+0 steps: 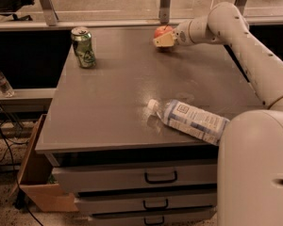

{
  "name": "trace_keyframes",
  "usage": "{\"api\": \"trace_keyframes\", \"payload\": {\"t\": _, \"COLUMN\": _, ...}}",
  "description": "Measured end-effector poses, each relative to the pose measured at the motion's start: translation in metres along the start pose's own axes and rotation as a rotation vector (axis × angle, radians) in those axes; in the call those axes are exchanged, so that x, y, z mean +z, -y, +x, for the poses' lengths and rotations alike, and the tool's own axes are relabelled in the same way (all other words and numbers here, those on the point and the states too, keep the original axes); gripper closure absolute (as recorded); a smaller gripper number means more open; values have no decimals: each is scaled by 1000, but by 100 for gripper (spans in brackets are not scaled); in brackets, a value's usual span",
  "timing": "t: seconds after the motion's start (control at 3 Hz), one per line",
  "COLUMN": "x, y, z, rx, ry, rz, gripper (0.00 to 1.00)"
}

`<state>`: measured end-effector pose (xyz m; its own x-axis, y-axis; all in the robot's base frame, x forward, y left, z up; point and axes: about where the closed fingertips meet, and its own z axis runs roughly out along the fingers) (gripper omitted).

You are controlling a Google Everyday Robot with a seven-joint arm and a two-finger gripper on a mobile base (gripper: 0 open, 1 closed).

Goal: Move apple near blue plastic bottle

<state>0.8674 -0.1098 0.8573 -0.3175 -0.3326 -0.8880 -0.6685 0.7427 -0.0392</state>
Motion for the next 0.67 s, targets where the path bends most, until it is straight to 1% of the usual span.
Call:
{"api": "trace_keyframes", "payload": {"t": 0.33, "x": -8, "y": -13, "z": -6, "rx": -20, "ry": -6, "rz": -29, "gripper": 86}}
{"api": "trace_keyframes", "payload": {"t": 0.67, "x": -26, "y": -31, "z": -9, "rx": -52, "ry": -21, "rz": -74, "gripper": 100}}
